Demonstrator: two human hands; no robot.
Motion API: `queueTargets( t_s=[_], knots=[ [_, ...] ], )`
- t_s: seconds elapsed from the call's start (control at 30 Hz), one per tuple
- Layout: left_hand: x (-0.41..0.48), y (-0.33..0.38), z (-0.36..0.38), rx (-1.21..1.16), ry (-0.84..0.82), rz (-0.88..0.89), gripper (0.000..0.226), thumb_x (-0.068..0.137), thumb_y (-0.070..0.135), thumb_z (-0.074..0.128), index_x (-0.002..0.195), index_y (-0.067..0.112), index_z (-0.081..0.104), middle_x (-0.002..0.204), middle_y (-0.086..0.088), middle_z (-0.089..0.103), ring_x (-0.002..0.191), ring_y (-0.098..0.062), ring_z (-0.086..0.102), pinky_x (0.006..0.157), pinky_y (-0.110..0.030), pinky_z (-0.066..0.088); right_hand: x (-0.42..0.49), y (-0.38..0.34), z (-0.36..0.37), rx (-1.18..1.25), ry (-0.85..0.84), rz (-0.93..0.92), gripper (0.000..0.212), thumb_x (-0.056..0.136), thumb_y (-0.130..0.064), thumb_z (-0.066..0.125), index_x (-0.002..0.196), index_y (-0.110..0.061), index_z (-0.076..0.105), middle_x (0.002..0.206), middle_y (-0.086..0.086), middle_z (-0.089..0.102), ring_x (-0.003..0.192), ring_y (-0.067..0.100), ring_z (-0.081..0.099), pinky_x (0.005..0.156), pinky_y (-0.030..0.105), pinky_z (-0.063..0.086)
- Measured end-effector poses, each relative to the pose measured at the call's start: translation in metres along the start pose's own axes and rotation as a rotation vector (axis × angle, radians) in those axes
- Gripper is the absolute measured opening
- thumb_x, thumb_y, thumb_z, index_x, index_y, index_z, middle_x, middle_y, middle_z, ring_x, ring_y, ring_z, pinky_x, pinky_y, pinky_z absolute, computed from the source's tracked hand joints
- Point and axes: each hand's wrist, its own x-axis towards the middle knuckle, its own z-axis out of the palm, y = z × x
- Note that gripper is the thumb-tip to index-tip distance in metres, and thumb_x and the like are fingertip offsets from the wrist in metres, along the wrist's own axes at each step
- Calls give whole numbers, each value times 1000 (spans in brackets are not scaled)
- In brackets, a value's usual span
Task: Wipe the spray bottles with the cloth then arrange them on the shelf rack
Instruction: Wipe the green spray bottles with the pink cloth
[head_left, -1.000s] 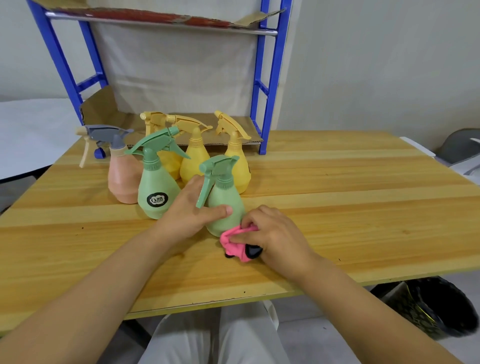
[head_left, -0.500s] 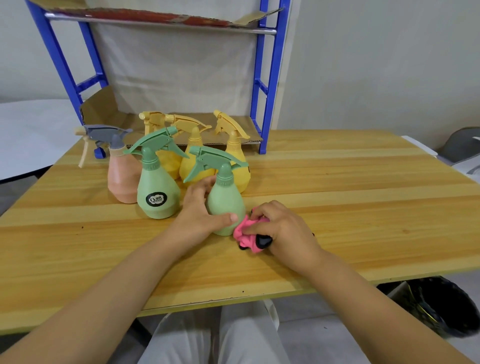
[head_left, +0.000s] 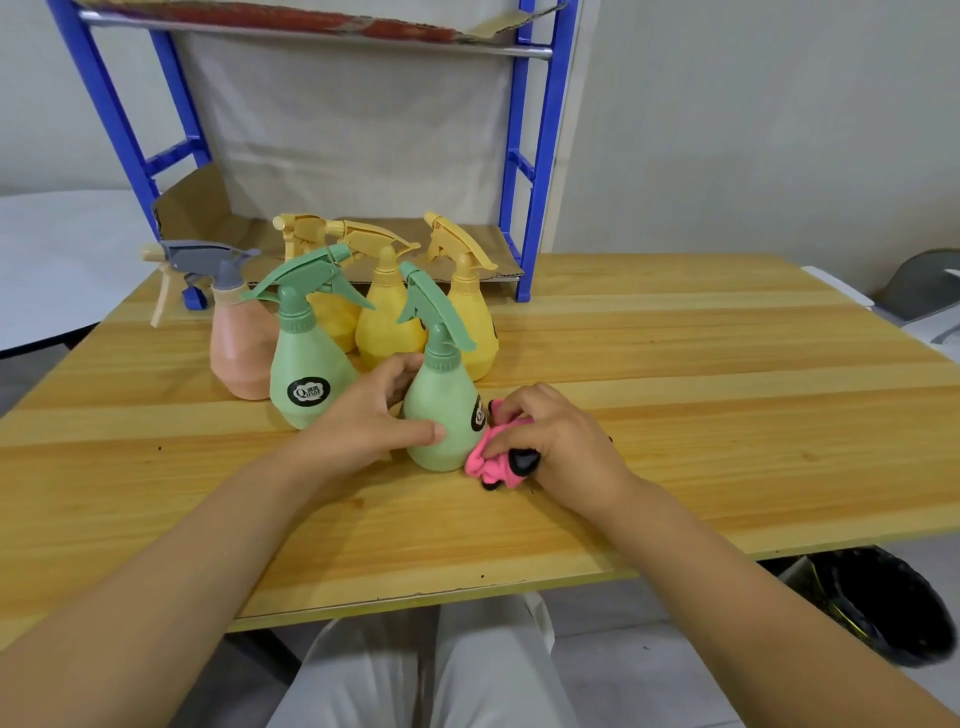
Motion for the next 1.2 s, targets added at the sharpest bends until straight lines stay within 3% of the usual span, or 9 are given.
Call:
queueTargets(
  t_s=[0.17, 0.23, 0.33, 0.47, 0.63, 0.77, 0.97, 1.07, 1.2],
  knots=[
    [-4, 4, -2, 82, -59, -33, 88, 51, 40, 71, 130, 34, 33, 125, 20, 45, 116, 10, 44, 102, -20, 37, 1, 2, 3, 1, 28, 28, 27, 62, -9, 84, 83, -24, 76, 89, 2, 61, 85, 24, 55, 52, 35, 49],
    [-6, 2, 4, 256, 52, -28, 89, 47, 56, 68, 126, 40, 31, 124, 10, 37, 120, -6, 37, 104, -29, 33, -1, -4, 4, -20, 40, -14, 23, 66, -15, 82, 86, -25, 76, 88, 2, 60, 83, 24, 55, 52, 34, 48],
    [-8, -2, 13, 320, 197, 31, 94, 39, 67, 67, 122, 36, 34, 118, 4, 38, 116, -11, 38, 98, -29, 33, -4, -18, 8, -26, 32, -86, 20, 71, -24, 77, 91, -26, 75, 87, 1, 59, 81, 22, 52, 52, 30, 45],
    [-6, -4, 10, 162, 218, 3, 97, 39, 48, 83, 124, 28, 40, 117, 9, 53, 111, -9, 52, 98, -32, 45, -4, -32, 12, -44, -9, -140, 24, 73, -18, 75, 96, -25, 74, 84, 3, 57, 79, 22, 50, 49, 29, 42],
    [-6, -7, 2, 117, 163, -27, 90, 38, 43, 80, 118, 27, 44, 116, 9, 58, 112, -7, 55, 96, -28, 46, -1, -21, 5, -1, -46, -135, 32, 67, -8, 80, 93, -26, 75, 84, 2, 59, 77, 24, 54, 52, 29, 43],
    [-8, -3, -6, 52, 50, -35, 77, 41, 38, 79, 112, 34, 48, 114, 14, 61, 108, 6, 57, 87, -14, 46, 4, -7, 1, 32, -48, -52, 30, 64, -8, 83, 85, -29, 75, 86, -1, 59, 82, 24, 57, 54, 35, 49],
    [-10, -1, -5, 34, -20, -43, 72, 55, 26, 71, 121, 40, 44, 121, 20, 55, 114, 7, 49, 96, -21, 41, 7, 3, 3, 63, 7, 81, 30, 63, -1, 81, 78, -27, 75, 86, -2, 59, 83, 22, 55, 56, 40, 51],
    [-11, 0, -7, 121, -28, -49, 83, 53, 41, 65, 131, 44, 36, 134, 17, 40, 129, -6, 36, 109, -30, 31, 6, 1, 2, 45, 37, 123, 31, 65, -1, 80, 81, -27, 75, 85, -4, 59, 83, 20, 53, 57, 39, 50],
    [-14, 3, 1, 256, 45, -25, 92, 47, 62, 65, 131, 38, 37, 119, 10, 36, 109, 2, 40, 83, -4, 34, 2, -5, 2, 14, 55, 71, 30, 64, -3, 81, 83, -26, 76, 84, -1, 60, 80, 23, 54, 54, 36, 48]
  ],
)
